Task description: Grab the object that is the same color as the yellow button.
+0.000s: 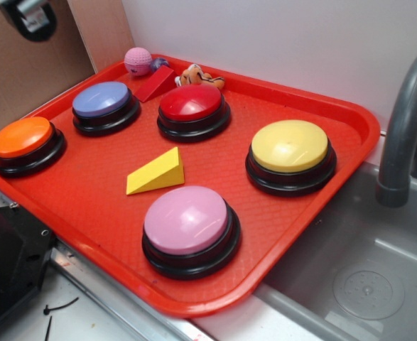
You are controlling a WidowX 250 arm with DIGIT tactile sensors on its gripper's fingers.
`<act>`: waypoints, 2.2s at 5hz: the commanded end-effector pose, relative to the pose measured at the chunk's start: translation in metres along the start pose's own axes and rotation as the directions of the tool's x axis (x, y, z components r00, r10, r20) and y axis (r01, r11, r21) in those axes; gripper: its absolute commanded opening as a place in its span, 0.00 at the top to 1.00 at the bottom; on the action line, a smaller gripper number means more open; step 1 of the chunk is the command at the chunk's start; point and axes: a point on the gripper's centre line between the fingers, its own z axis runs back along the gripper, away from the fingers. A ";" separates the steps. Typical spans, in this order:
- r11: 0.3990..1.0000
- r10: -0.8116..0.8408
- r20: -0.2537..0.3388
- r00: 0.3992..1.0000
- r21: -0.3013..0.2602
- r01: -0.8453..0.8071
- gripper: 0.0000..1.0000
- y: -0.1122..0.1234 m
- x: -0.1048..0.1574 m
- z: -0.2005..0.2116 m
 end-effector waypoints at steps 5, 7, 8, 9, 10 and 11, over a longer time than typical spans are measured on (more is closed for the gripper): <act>0.954 -0.290 0.108 0.951 -0.040 0.296 0.00 -0.002 0.046 -0.142; 0.948 -0.312 0.074 0.947 -0.043 0.315 0.00 -0.010 0.039 -0.159; 0.946 -0.318 0.063 0.946 -0.044 0.321 0.00 -0.011 0.039 -0.163; 0.949 -0.309 0.048 0.950 -0.045 0.311 0.00 -0.010 0.040 -0.170; 0.955 -0.290 0.032 0.956 -0.046 0.292 0.00 -0.007 0.040 -0.174; 0.965 -0.258 0.022 0.966 -0.050 0.259 0.00 -0.001 0.041 -0.178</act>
